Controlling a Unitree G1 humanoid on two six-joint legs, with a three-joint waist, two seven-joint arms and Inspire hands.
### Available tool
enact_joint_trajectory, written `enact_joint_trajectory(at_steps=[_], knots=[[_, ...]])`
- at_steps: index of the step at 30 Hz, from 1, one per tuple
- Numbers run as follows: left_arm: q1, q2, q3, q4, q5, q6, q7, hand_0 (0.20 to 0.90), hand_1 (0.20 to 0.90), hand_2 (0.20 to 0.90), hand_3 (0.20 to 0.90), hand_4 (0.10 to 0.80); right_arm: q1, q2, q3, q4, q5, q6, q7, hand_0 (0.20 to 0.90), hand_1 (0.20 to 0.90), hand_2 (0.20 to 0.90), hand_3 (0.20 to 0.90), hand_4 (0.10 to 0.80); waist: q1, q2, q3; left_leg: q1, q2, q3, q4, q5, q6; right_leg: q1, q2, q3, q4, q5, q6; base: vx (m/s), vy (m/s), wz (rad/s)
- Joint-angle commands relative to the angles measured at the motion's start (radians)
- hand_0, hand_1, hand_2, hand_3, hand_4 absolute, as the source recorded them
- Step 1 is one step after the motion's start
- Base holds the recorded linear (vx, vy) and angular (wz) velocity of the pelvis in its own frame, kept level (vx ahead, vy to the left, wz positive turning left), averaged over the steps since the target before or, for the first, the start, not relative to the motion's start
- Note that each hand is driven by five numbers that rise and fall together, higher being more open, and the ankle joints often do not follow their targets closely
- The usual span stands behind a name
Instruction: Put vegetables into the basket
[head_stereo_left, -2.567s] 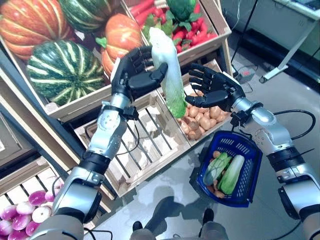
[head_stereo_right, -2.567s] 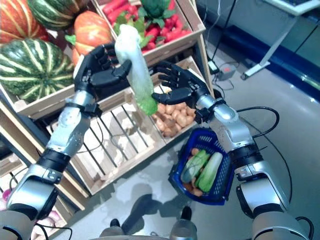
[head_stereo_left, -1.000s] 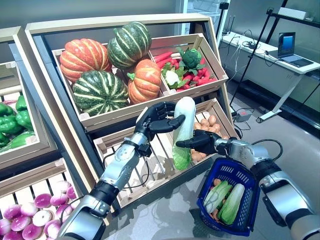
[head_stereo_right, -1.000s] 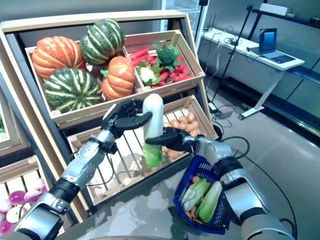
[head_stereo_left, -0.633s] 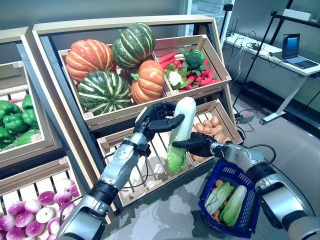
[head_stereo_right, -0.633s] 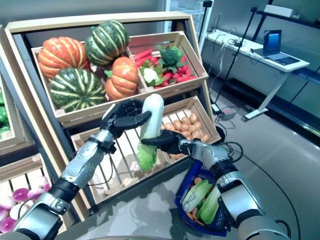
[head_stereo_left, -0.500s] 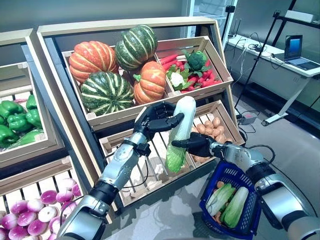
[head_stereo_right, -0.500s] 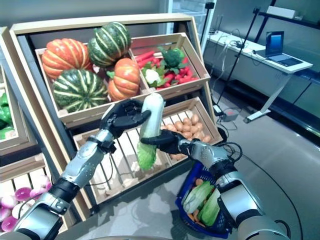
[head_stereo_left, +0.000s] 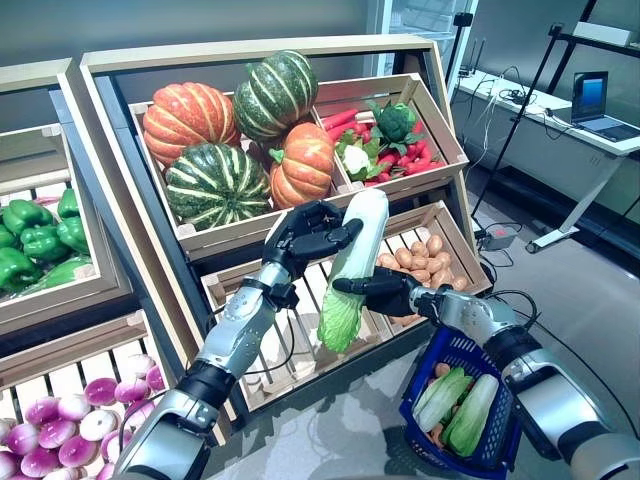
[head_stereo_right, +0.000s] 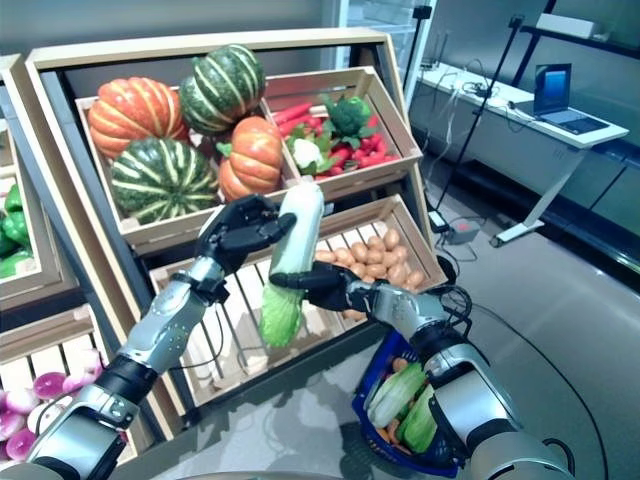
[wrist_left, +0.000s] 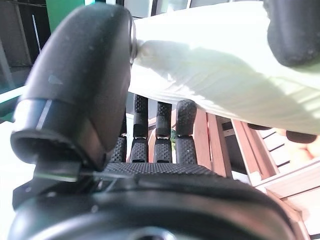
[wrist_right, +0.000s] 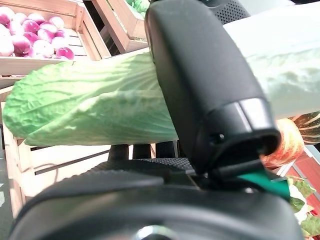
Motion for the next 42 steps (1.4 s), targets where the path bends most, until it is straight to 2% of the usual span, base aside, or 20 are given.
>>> enact_joint_trajectory(at_steps=[1,9,14,16,20,22,23,25,28,30,31,32,35,38,42], knots=[[-0.172,-0.022,-0.011,-0.148,-0.042,-0.085,-0.106,0.9,0.9,0.9,0.9,0.8,-0.064,-0.023,-0.103,0.042,0.144,-0.118,-0.048,0.3,0.3,0.3,0.3,0.4,-0.006,-0.028,-0.049,-0.037,-0.1,0.034,-0.013,-0.037,0.08,0.024,0.028,0.018,0.002,-0.048,-0.064,0.0,0.0,0.0],[-0.111,0.043,0.032,-0.144,-0.001,-0.054,-0.118,0.9,0.9,0.9,0.9,0.8,0.057,-0.068,-0.147,-0.03,0.097,-0.192,-0.053,0.3,0.3,0.3,0.3,0.4,-0.016,-0.025,-0.043,-0.036,-0.1,0.052,-0.013,-0.037,0.083,0.017,0.023,0.021,0.001,-0.043,-0.057,0.009,-0.011,-0.04],[-0.033,0.094,0.118,-0.092,0.01,-0.066,-0.134,0.9,0.9,0.9,0.9,0.8,0.168,-0.121,-0.204,-0.069,0.08,-0.213,-0.054,0.3,0.3,0.3,0.3,0.4,-0.028,-0.024,-0.036,-0.036,-0.094,0.069,-0.013,-0.035,0.081,0.009,0.024,0.027,0.002,-0.041,-0.054,0.028,-0.033,-0.08],[-0.002,0.098,0.148,-0.056,0.003,-0.063,-0.137,0.9,0.9,0.9,0.9,0.8,0.204,-0.121,-0.23,-0.06,0.084,-0.219,-0.084,0.3,0.3,0.3,0.3,0.4,-0.029,-0.024,-0.034,-0.035,-0.093,0.073,-0.013,-0.035,0.081,0.007,0.024,0.028,0.002,-0.041,-0.054,0.037,-0.052,-0.14],[0.133,0.099,0.23,0.032,0.07,-0.065,-0.177,0.9,0.9,0.9,0.9,0.8,0.3,-0.114,-0.302,-0.046,0.025,-0.261,-0.178,0.3,0.3,0.3,0.3,0.4,-0.028,-0.02,-0.022,-0.031,-0.091,0.084,-0.013,-0.033,0.083,0.0,0.027,0.037,0.002,-0.041,-0.056,0.038,-0.044,-0.09],[0.157,0.102,0.248,0.054,0.097,-0.076,-0.18,0.9,0.9,0.9,0.9,0.8,0.312,-0.12,-0.32,-0.024,-0.041,-0.277,-0.21,0.3,0.3,0.3,0.3,0.4,-0.025,-0.02,-0.014,-0.032,-0.09,0.088,-0.008,-0.034,0.083,-0.002,0.027,0.039,0.004,-0.042,-0.058,0.013,-0.037,-0.16],[0.176,0.11,0.264,0.068,0.109,-0.075,-0.172,0.9,0.9,0.9,0.9,0.8,0.32,-0.142,-0.33,0.008,-0.129,-0.304,-0.274,0.3,0.3,0.3,0.3,0.4,-0.023,-0.02,-0.002,-0.034,-0.088,0.094,0.001,-0.035,0.082,-0.005,0.027,0.039,0.008,-0.044,-0.058,-0.001,-0.027,-0.17],[0.176,0.115,0.268,0.071,0.105,-0.077,-0.159,0.9,0.9,0.9,0.9,0.8,0.305,-0.164,-0.338,0.047,-0.136,-0.312,-0.299,0.3,0.3,0.3,0.3,0.4,-0.021,-0.02,0.013,-0.044,-0.087,0.099,0.019,-0.037,0.082,-0.014,0.026,0.039,0.017,-0.046,-0.061,-0.081,-0.049,-0.09],[0.11,0.123,0.248,0.106,0.085,-0.103,-0.141,0.9,0.9,0.9,0.9,0.8,0.221,-0.199,-0.363,0.195,-0.127,-0.341,-0.341,0.3,0.3,0.3,0.3,0.4,-0.01,-0.02,0.071,-0.138,-0.072,0.087,0.16,-0.075,0.083,-0.086,0.023,0.045,0.132,-0.089,-0.08,-0.248,-0.081,-0.01],[-0.014,0.133,0.205,0.135,0.05,-0.122,-0.112,0.9,0.9,0.9,0.9,0.8,0.13,-0.229,-0.373,0.31,-0.093,-0.376,-0.381,0.3,0.3,0.3,0.3,0.4,-0.005,-0.017,0.165,-0.273,-0.047,0.063,0.338,-0.13,0.078,-0.195,0.001,0.041,0.286,-0.144,-0.095,-0.402,-0.112,0.04],[-0.024,0.133,0.202,0.138,0.048,-0.124,-0.111,0.9,0.9,0.9,0.9,0.8,0.123,-0.232,-0.375,0.317,-0.092,-0.378,-0.381,0.3,0.3,0.3,0.3,0.4,-0.005,-0.016,0.17,-0.287,-0.044,0.059,0.354,-0.136,0.077,-0.205,0.0,0.04,0.3,-0.15,-0.096,-0.341,-0.097,0.24],[-0.065,0.132,0.186,0.138,0.034,-0.129,-0.112,0.9,0.9,0.9,0.9,0.8,0.094,-0.248,-0.383,0.353,-0.085,-0.387,-0.406,0.3,0.3,0.3,0.3,0.4,-0.007,-0.01,0.211,-0.335,-0.03,0.062,0.424,-0.162,0.082,-0.255,-0.015,0.036,0.375,-0.176,-0.104,-0.239,-0.061,0.27],[-0.097,0.125,0.149,0.098,0.041,-0.152,-0.075,0.9,0.9,0.9,0.9,0.8,0.039,-0.29,-0.411,0.414,-0.087,-0.404,-0.46,0.3,0.3,0.3,0.3,0.4,0.003,0.01,0.276,-0.471,0.002,0.036,0.592,-0.223,0.091,-0.378,-0.072,0.032,0.561,-0.23,-0.122,-0.25,-0.041,0.16],[-0.103,0.123,0.123,0.074,0.028,-0.149,-0.054,0.9,0.9,0.9,0.9,0.8,-0.007,-0.323,-0.425,0.46,-0.126,-0.422,-0.548,0.3,0.3,0.3,0.3,0.4,0.011,0.026,0.308,-0.556,0.009,0.025,0.713,-0.282,0.105,-0.471,-0.119,0.037,0.706,-0.273,-0.127,-0.14,-0.003,0.11],[-0.107,0.121,0.092,0.073,0.014,-0.15,-0.014,0.9,0.9,0.9,0.9,0.8,-0.059,-0.346,-0.433,0.497,-0.101,-0.417,-0.595,0.3,0.3,0.3,0.3,0.4,0.015,0.048,0.35,-0.663,0.019,0.015,0.888,-0.362,0.107,-0.587,-0.174,0.051,0.894,-0.336,-0.133,-0.101,0.012,0.19]])
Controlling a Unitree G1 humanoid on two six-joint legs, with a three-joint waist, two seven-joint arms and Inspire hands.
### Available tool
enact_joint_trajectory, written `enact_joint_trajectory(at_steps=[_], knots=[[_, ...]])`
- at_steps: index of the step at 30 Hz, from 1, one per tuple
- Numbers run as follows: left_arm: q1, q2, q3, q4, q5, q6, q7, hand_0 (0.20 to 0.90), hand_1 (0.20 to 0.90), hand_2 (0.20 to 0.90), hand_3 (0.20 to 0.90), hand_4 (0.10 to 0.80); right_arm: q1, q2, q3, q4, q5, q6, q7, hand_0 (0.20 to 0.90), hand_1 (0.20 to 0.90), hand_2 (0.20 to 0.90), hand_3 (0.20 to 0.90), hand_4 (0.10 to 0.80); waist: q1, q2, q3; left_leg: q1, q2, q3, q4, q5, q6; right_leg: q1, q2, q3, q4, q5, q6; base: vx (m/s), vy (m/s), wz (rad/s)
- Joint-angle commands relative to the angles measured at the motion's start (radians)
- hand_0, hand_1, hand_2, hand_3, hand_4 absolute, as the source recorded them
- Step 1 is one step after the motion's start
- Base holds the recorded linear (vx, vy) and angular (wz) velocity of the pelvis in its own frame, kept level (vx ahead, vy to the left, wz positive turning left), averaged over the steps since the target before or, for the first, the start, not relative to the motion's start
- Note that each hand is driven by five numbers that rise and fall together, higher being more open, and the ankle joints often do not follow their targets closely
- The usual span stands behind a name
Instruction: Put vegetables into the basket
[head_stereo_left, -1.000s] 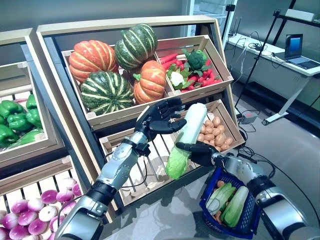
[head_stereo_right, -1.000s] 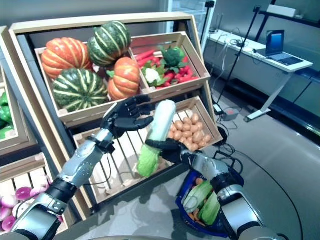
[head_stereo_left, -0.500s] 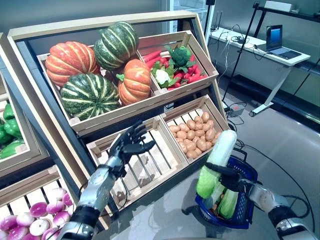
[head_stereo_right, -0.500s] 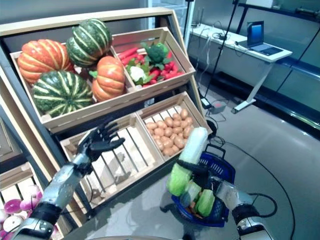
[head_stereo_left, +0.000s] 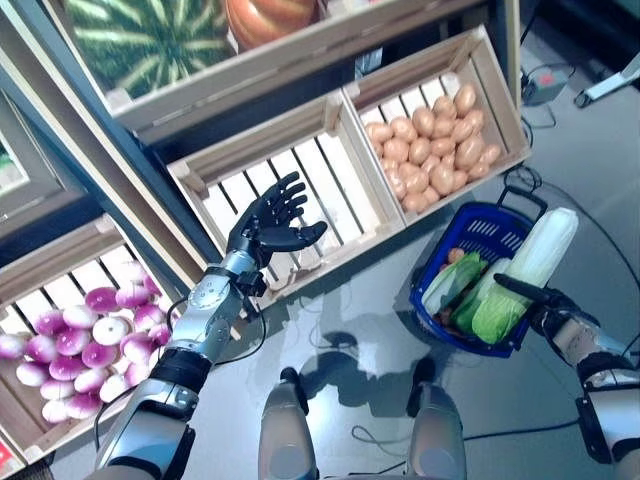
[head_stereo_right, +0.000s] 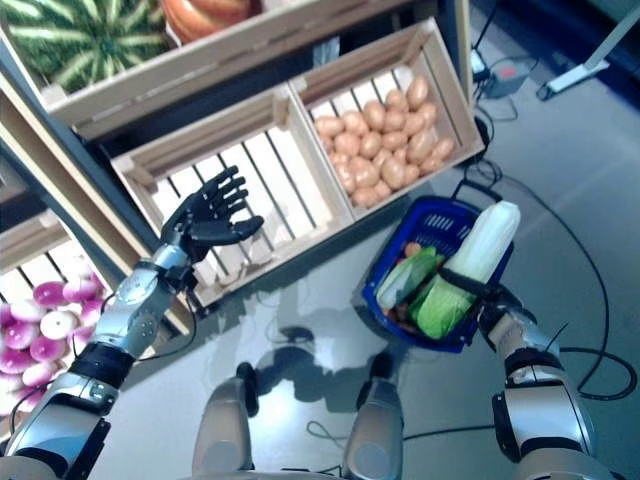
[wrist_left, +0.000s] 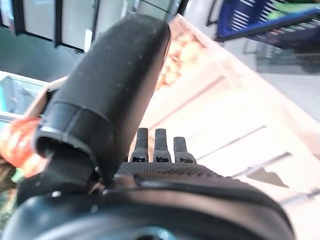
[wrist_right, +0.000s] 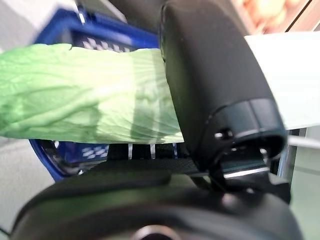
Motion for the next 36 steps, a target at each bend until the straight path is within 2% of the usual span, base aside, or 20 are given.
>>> enact_joint_trajectory(at_steps=[1,2,5,6,7,13,14,15,20,25,29,36], knots=[[-0.035,0.028,-0.007,-0.046,-0.061,-0.122,0.047,0.9,0.9,0.9,0.9,0.8,-0.062,-0.053,-0.023,0.018,0.033,-0.119,-0.055,0.3,0.3,0.3,0.3,0.4,0.01,0.009,-0.054,-0.035,-0.013,0.026,0.134,-0.146,0.031,-0.001,-0.018,0.009,0.154,-0.1,-0.073,-0.048,0.007,0.21],[-0.032,0.03,-0.008,-0.045,-0.07,-0.125,0.047,0.9,0.9,0.9,0.9,0.8,-0.064,-0.055,-0.023,0.019,0.035,-0.117,-0.054,0.3,0.3,0.3,0.3,0.4,0.01,0.013,-0.049,-0.045,-0.011,0.025,0.153,-0.158,0.035,-0.017,-0.025,0.012,0.181,-0.113,-0.073,-0.038,0.001,0.19],[-0.015,0.023,-0.009,-0.047,-0.084,-0.125,0.046,0.9,0.9,0.9,0.9,0.8,-0.059,-0.064,-0.031,0.027,0.035,-0.125,-0.041,0.3,0.3,0.3,0.3,0.4,0.008,0.019,-0.031,-0.096,-0.008,0.005,0.244,-0.195,0.022,-0.072,-0.043,0.032,0.254,-0.138,-0.074,-0.013,-0.014,0.08],[-0.003,0.025,-0.012,-0.053,-0.109,-0.12,0.049,0.9,0.9,0.9,0.9,0.8,-0.057,-0.074,-0.029,0.026,0.036,-0.126,-0.033,0.3,0.3,0.3,0.3,0.4,0.005,0.026,-0.02,-0.12,-0.001,-0.007,0.308,-0.245,0.011,-0.099,-0.049,0.049,0.311,-0.182,-0.066,0.007,-0.023,0.04],[0.002,0.027,-0.012,-0.056,-0.109,-0.121,0.055,0.9,0.9,0.9,0.9,0.8,-0.056,-0.085,-0.031,0.029,0.04,-0.126,-0.027,0.3,0.3,0.3,0.3,0.4,0.004,0.029,-0.012,-0.144,0.003,-0.016,0.35,-0.262,0.003,-0.122,-0.055,0.058,0.344,-0.197,-0.067,-0.012,-0.034,0.09],[0.022,0.039,-0.01,-0.106,-0.107,-0.154,0.081,0.9,0.9,0.9,0.9,0.8,-0.054,-0.13,-0.052,0.03,0.091,-0.131,0.0,0.3,0.3,0.3,0.3,0.4,-0.003,0.035,0.012,-0.271,0.017,-0.066,0.532,-0.336,-0.013,-0.258,-0.065,0.105,0.51,-0.264,-0.067,-0.074,-0.046,0.14],[0.02,0.046,-0.009,-0.132,-0.096,-0.16,0.088,0.9,0.9,0.9,0.9,0.8,-0.059,-0.138,-0.06,0.02,0.095,-0.13,-0.004,0.524,0.524,0.524,0.524,0.549,-0.005,0.036,0.017,-0.309,0.016,-0.078,0.577,-0.352,-0.012,-0.3,-0.066,0.115,0.555,-0.276,-0.067,-0.106,-0.045,0.13],[0.018,0.048,-0.009,-0.137,-0.096,-0.159,0.089,0.9,0.9,0.9,0.9,0.8,-0.062,-0.139,-0.06,0.02,0.095,-0.13,-0.003,0.9,0.9,0.9,0.9,0.8,-0.006,0.036,0.017,-0.317,0.016,-0.08,0.585,-0.356,-0.012,-0.309,-0.066,0.117,0.563,-0.279,-0.067,-0.111,-0.034,0.1],[0.006,0.059,-0.018,-0.17,-0.097,-0.149,0.08,0.9,0.9,0.9,0.9,0.8,-0.093,-0.158,-0.061,0.013,0.104,-0.133,-0.019,0.9,0.9,0.9,0.9,0.8,-0.006,0.038,0.008,-0.39,0.007,-0.094,0.656,-0.384,-0.01,-0.393,-0.064,0.127,0.651,-0.3,-0.062,-0.077,-0.019,0.07],[0.004,0.064,-0.026,-0.165,-0.11,-0.153,0.066,0.9,0.9,0.9,0.9,0.8,-0.103,-0.167,-0.058,0.019,0.104,-0.127,-0.007,0.9,0.9,0.9,0.9,0.8,-0.003,0.032,-0.018,-0.396,0.003,-0.101,0.65,-0.381,-0.012,-0.407,-0.057,0.126,0.653,-0.297,-0.055,-0.009,-0.001,0.0],[0.004,0.066,-0.032,-0.153,-0.113,-0.154,0.064,0.9,0.9,0.9,0.9,0.8,-0.101,-0.163,-0.052,0.021,0.091,-0.119,-0.005,0.9,0.9,0.9,0.9,0.8,-0.002,0.026,-0.034,-0.375,0.007,-0.099,0.619,-0.364,-0.011,-0.386,-0.051,0.123,0.621,-0.283,-0.049,0.01,0.002,0.0],[0.019,0.071,-0.034,-0.132,-0.13,-0.164,0.037,0.9,0.9,0.9,0.9,0.8,-0.082,-0.166,-0.065,0.029,0.08,-0.09,0.021,0.9,0.9,0.9,0.9,0.8,0.007,0.013,-0.061,-0.257,0.028,-0.09,0.449,-0.29,-0.016,-0.27,-0.04,0.117,0.461,-0.227,-0.034,0.055,0.004,-0.04]])
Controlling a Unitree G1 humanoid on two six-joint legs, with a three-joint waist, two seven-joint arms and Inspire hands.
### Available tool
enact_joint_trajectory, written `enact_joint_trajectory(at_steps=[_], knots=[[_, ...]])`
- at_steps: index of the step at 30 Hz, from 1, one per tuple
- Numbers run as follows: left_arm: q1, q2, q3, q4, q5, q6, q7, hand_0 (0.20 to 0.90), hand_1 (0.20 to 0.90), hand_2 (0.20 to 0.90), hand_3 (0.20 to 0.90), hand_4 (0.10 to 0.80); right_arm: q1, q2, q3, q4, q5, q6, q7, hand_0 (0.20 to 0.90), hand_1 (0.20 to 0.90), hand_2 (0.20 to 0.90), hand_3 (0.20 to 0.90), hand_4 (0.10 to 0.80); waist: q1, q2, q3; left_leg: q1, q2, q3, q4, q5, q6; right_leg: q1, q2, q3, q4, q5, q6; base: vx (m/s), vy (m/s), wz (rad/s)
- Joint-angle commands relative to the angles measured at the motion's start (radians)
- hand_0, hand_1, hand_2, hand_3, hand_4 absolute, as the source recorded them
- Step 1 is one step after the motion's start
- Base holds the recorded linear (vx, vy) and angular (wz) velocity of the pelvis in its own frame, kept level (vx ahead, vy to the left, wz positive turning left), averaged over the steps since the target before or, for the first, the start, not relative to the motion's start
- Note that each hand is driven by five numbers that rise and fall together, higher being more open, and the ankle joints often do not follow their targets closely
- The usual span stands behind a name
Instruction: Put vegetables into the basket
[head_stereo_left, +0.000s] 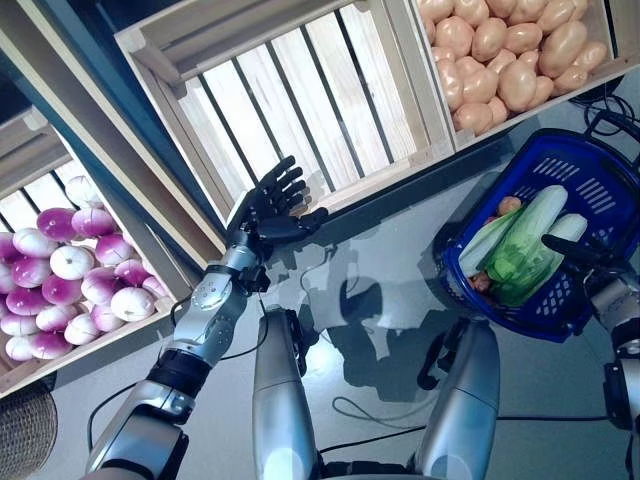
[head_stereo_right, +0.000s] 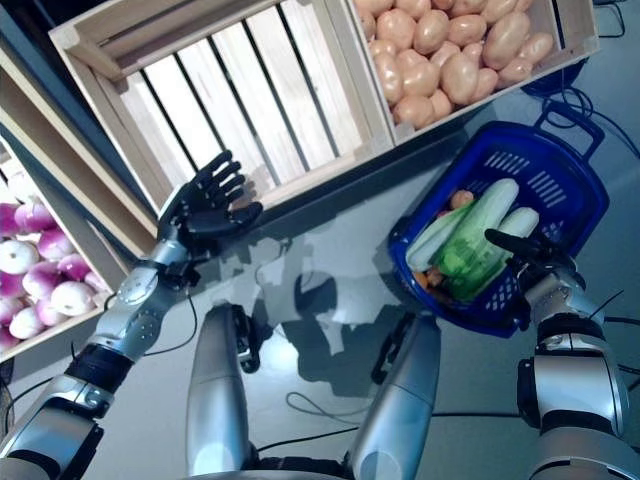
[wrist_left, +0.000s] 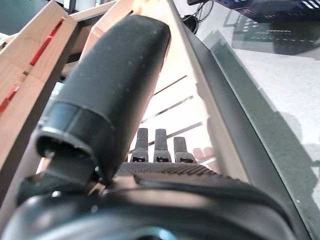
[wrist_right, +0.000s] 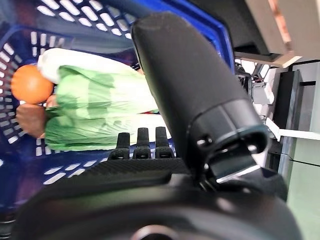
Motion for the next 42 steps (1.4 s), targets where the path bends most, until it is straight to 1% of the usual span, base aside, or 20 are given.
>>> enact_joint_trajectory(at_steps=[1,2,6,8,9,12,13,14,16,18,20,21,22,26,27,30,34,35,38,42], knots=[[-0.018,0.043,0.006,-0.036,-0.027,-0.119,-0.042,0.9,0.9,0.9,0.9,0.8,0.022,-0.062,-0.034,0.014,0.029,-0.07,0.035,0.9,0.9,0.9,0.9,0.8,0.009,-0.015,-0.129,0.126,-0.005,0.062,-0.11,-0.067,0.023,0.088,0.047,0.011,-0.174,0.095,-0.036,-0.006,0.0,-0.1],[-0.015,0.042,0.008,-0.03,-0.028,-0.122,-0.041,0.9,0.9,0.9,0.9,0.8,0.025,-0.058,-0.035,0.014,0.028,-0.071,0.039,0.9,0.9,0.9,0.9,0.8,0.01,-0.018,-0.133,0.14,-0.004,0.072,-0.157,-0.023,0.031,0.102,0.049,0.003,-0.219,0.133,-0.044,0.001,0.003,-0.08],[-0.003,0.037,0.01,-0.014,-0.032,-0.126,-0.041,0.9,0.9,0.9,0.9,0.8,0.038,-0.029,-0.031,0.005,0.023,-0.076,0.043,0.9,0.9,0.9,0.9,0.8,0.02,-0.027,-0.158,0.227,0.001,0.099,-0.32,0.051,0.035,0.19,0.057,-0.026,-0.349,0.19,-0.043,0.047,0.013,-0.1],[0.003,0.023,0.014,-0.01,-0.026,-0.132,-0.035,0.9,0.9,0.9,0.9,0.8,0.054,-0.003,-0.028,-0.004,0.024,-0.089,0.048,0.9,0.9,0.9,0.9,0.8,0.026,-0.035,-0.178,0.291,-0.001,0.121,-0.446,0.113,0.036,0.262,0.074,-0.053,-0.457,0.234,-0.044,0.037,0.013,-0.12],[0.003,0.021,0.015,-0.01,-0.026,-0.131,-0.035,0.9,0.9,0.9,0.9,0.8,0.055,0.001,-0.028,-0.006,0.021,-0.094,0.047,0.9,0.9,0.9,0.9,0.8,0.027,-0.036,-0.18,0.301,-0.001,0.124,-0.464,0.122,0.035,0.275,0.077,-0.058,-0.475,0.241,-0.044,0.049,0.0,-0.1],[0.011,0.01,0.023,-0.013,-0.012,-0.115,-0.035,0.9,0.9,0.9,0.9,0.8,0.086,0.028,-0.027,-0.029,0.044,-0.113,0.066,0.9,0.9,0.9,0.9,0.8,0.034,-0.048,-0.207,0.38,-0.014,0.141,-0.597,0.186,0.041,0.374,0.098,-0.104,-0.612,0.287,-0.047,0.086,-0.02,-0.09],[0.016,0.006,0.027,-0.017,-0.011,-0.099,-0.036,0.9,0.9,0.9,0.9,0.8,0.11,0.049,-0.037,-0.048,0.051,-0.137,0.071,0.9,0.9,0.9,0.9,0.8,0.038,-0.055,-0.226,0.432,-0.023,0.145,-0.68,0.226,0.039,0.437,0.112,-0.133,-0.705,0.316,-0.047,0.1,-0.034,-0.04],[0.017,0.006,0.027,-0.017,-0.011,-0.096,-0.035,0.9,0.9,0.9,0.9,0.8,0.114,0.053,-0.038,-0.051,0.05,-0.141,0.069,0.9,0.9,0.9,0.9,0.8,0.039,-0.056,-0.229,0.443,-0.025,0.148,-0.696,0.233,0.039,0.451,0.116,-0.138,-0.721,0.321,-0.047,0.109,-0.038,-0.09],[0.03,-0.009,0.037,-0.015,0.027,-0.083,-0.026,0.9,0.9,0.9,0.9,0.8,0.137,0.096,-0.035,-0.088,0.056,-0.177,0.068,0.9,0.9,0.9,0.9,0.8,0.041,-0.067,-0.26,0.522,-0.047,0.17,-0.817,0.292,0.032,0.544,0.153,-0.173,-0.874,0.37,-0.042,0.098,-0.028,-0.13],[0.043,-0.017,0.04,-0.013,0.053,-0.074,-0.02,0.9,0.9,0.9,0.9,0.8,0.154,0.123,-0.032,-0.111,0.069,-0.2,0.062,0.9,0.9,0.9,0.9,0.8,0.039,-0.073,-0.28,0.568,-0.057,0.182,-0.881,0.318,0.032,0.597,0.177,-0.186,-0.957,0.394,-0.039,0.141,-0.013,-0.06],[0.096,-0.042,0.058,-0.003,0.083,-0.046,-0.021,0.9,0.9,0.9,0.9,0.8,0.222,0.195,-0.038,-0.187,0.107,-0.232,0.072,0.9,0.9,0.9,0.9,0.8,0.035,-0.083,-0.334,0.676,-0.081,0.204,-1.029,0.367,0.031,0.715,0.232,-0.195,-1.122,0.437,-0.033,0.238,0.006,-0.15],[0.102,-0.043,0.059,-0.005,0.085,-0.045,-0.021,0.9,0.9,0.9,0.9,0.8,0.229,0.2,-0.038,-0.194,0.112,-0.234,0.069,0.9,0.9,0.9,0.9,0.8,0.035,-0.084,-0.335,0.687,-0.083,0.206,-1.04,0.371,0.031,0.725,0.234,-0.196,-1.134,0.441,-0.032,0.227,0.034,-0.2],[0.147,-0.065,0.072,0.001,0.1,-0.04,-0.028,0.9,0.9,0.9,0.9,0.8,0.278,0.254,-0.038,-0.259,0.134,-0.259,0.062,0.9,0.9,0.9,0.9,0.8,0.034,-0.084,-0.368,0.733,-0.095,0.211,-1.11,0.398,0.032,0.771,0.248,-0.197,-1.203,0.47,-0.028,0.192,0.052,-0.21],[0.243,-0.112,0.087,0.019,0.147,-0.052,-0.034,0.9,0.9,0.9,0.9,0.8,0.401,0.358,-0.029,-0.395,0.127,-0.297,0.056,0.9,0.9,0.9,0.9,0.8,0.024,-0.083,-0.422,0.815,-0.111,0.228,-1.221,0.431,0.036,0.835,0.267,-0.182,-1.298,0.512,-0.019,0.159,0.065,-0.17],[0.283,-0.127,0.093,0.028,0.176,-0.066,-0.041,0.9,0.9,0.9,0.9,0.8,0.464,0.405,-0.014,-0.468,0.106,-0.306,0.057,0.9,0.9,0.9,0.9,0.8,0.016,-0.081,-0.44,0.852,-0.114,0.236,-1.268,0.444,0.035,0.863,0.274,-0.176,-1.341,0.53,-0.016,0.136,0.074,-0.09],[0.342,-0.151,0.105,0.044,0.202,-0.088,-0.058,0.9,0.9,0.9,0.9,0.8,0.563,0.471,0.033,-0.606,0.06,-0.31,0.026,0.9,0.9,0.9,0.9,0.8,-0.003,-0.077,-0.461,0.907,-0.119,0.255,-1.33,0.459,0.035,0.899,0.285,-0.169,-1.388,0.55,-0.012,0.103,0.071,-0.1],[0.391,-0.175,0.105,0.067,0.28,-0.126,-0.036,0.9,0.9,0.9,0.9,0.8,0.662,0.555,0.106,-0.728,-0.039,-0.318,0.017,0.9,0.9,0.9,0.9,0.8,-0.032,-0.074,-0.476,0.931,-0.131,0.262,-1.345,0.449,0.043,0.909,0.293,-0.152,-1.397,0.55,-0.014,0.063,0.062,-0.1],[0.413,-0.179,0.099,0.072,0.358,-0.145,0.002,0.9,0.9,0.9,0.9,0.8,0.704,0.581,0.143,-0.786,-0.088,-0.295,0.036,0.9,0.9,0.9,0.9,0.8,-0.045,-0.074,-0.478,0.941,-0.134,0.272,-1.346,0.446,0.046,0.911,0.293,-0.147,-1.4,0.552,-0.013,0.039,0.066,-0.13],[0.439,-0.18,0.082,0.086,0.421,-0.151,0.045,0.9,0.9,0.9,0.9,0.8,0.765,0.592,0.193,-0.838,-0.127,-0.247,0.093,0.9,0.9,0.9,0.9,0.8,-0.064,-0.072,-0.48,0.948,-0.139,0.279,-1.35,0.442,0.047,0.912,0.294,-0.139,-1.405,0.553,-0.01,0.02,0.064,-0.09],[0.459,-0.208,0.025,0.192,0.472,-0.09,0.025,0.9,0.9,0.9,0.9,0.8,0.833,0.586,0.261,-0.821,-0.138,-0.193,0.152,0.9,0.9,0.9,0.9,0.8,-0.089,-0.068,-0.474,0.954,-0.152,0.277,-1.35,0.434,0.053,0.913,0.296,-0.132,-1.398,0.548,-0.004,0.005,0.062,-0.04]])
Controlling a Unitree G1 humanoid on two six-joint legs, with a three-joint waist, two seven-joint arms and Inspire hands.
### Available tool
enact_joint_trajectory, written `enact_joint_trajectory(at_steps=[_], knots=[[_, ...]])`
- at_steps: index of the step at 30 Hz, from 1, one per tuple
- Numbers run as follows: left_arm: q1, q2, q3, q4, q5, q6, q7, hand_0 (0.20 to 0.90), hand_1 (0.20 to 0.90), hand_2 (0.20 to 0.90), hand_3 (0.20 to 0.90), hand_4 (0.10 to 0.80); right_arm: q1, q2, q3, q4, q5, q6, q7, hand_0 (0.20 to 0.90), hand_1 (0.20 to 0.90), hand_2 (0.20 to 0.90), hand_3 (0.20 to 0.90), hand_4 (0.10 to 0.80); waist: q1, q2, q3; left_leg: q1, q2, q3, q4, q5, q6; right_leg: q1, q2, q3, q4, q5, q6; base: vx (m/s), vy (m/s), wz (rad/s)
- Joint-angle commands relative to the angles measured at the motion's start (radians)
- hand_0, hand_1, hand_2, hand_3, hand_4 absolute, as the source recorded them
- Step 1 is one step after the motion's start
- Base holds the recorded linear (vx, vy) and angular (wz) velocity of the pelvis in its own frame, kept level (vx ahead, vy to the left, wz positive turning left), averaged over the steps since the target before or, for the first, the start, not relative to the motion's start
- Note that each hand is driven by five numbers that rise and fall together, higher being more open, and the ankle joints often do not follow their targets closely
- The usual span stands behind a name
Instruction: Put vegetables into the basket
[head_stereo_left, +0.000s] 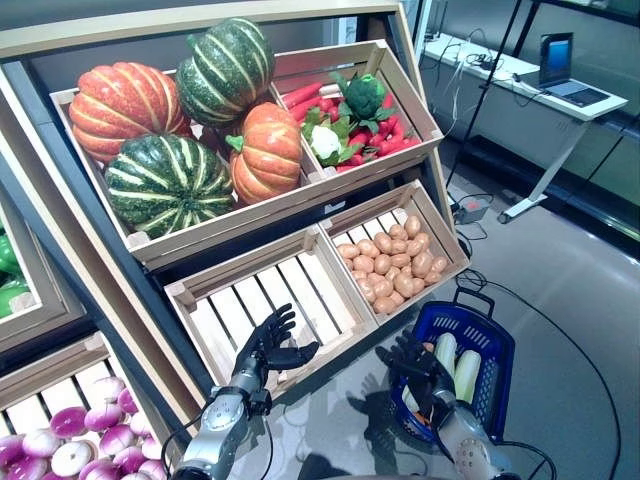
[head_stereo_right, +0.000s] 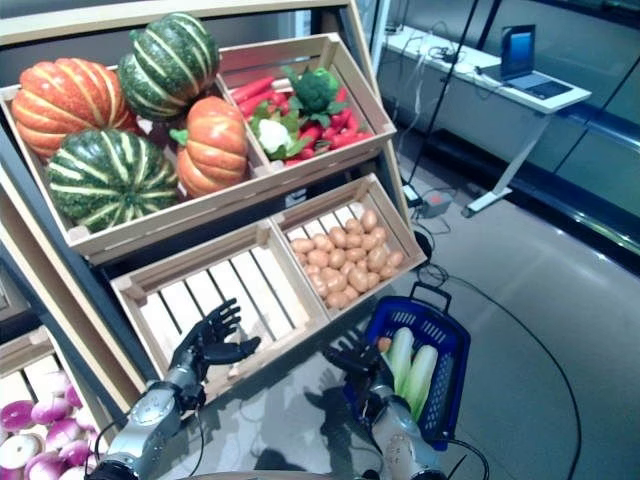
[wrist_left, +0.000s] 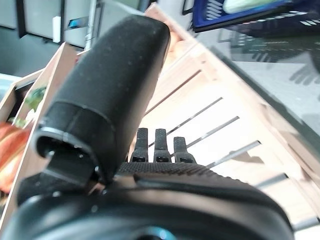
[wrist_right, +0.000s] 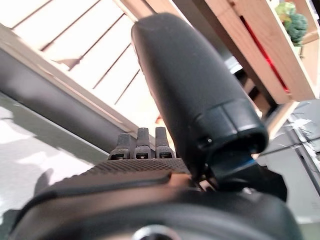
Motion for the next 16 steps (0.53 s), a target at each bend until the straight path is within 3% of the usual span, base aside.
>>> enact_joint_trajectory(at_steps=[1,6,13,15,16], knots=[[-0.059,-0.023,-0.009,0.03,0.041,-0.079,-0.017,0.9,0.9,0.9,0.9,0.8,-0.052,-0.017,-0.021,-0.067,-0.046,-0.01,0.094,0.9,0.9,0.9,0.9,0.8,-0.032,0.014,0.02,-0.06,-0.068,0.003,-0.003,0.008,0.082,0.003,0.043,0.017,-0.011,0.015,-0.071,-0.011,0.041,-0.07],[-0.075,-0.09,-0.054,0.267,0.037,-0.098,-0.054,0.9,0.9,0.9,0.9,0.8,-0.093,0.028,0.019,0.142,-0.014,0.024,0.122,0.9,0.9,0.9,0.9,0.8,-0.018,0.02,0.024,-0.062,-0.081,-0.018,-0.003,0.001,0.087,0.013,0.041,0.002,-0.018,0.008,-0.07,-0.016,0.043,-0.01],[-0.095,-0.137,-0.081,0.409,0.005,-0.085,-0.119,0.9,0.9,0.9,0.9,0.8,-0.13,0.07,0.021,0.326,0.003,0.035,0.13,0.9,0.9,0.9,0.9,0.8,0.007,0.025,0.025,-0.063,-0.092,-0.044,-0.003,0.0,0.09,0.027,0.036,-0.014,-0.018,0.004,-0.07,0.01,0.024,0.08],[-0.097,-0.141,-0.085,0.425,0.039,-0.058,-0.059,0.9,0.9,0.9,0.9,0.8,-0.133,0.072,0.032,0.334,-0.002,0.029,0.12,0.9,0.9,0.9,0.9,0.8,0.012,0.023,0.026,-0.062,-0.095,-0.051,-0.003,-0.001,0.09,0.032,0.035,-0.017,-0.018,0.004,-0.07,0.024,0.0,0.06],[-0.105,-0.14,-0.097,0.446,0.104,-0.05,0.036,0.9,0.9,0.9,0.9,0.8,-0.134,0.075,0.038,0.336,-0.005,0.028,0.115,0.9,0.9,0.9,0.9,0.8,0.014,0.022,0.028,-0.063,-0.096,-0.058,-0.003,0.0,0.09,0.033,0.035,-0.017,-0.018,0.004,-0.069,0.01,-0.008,0.03]])
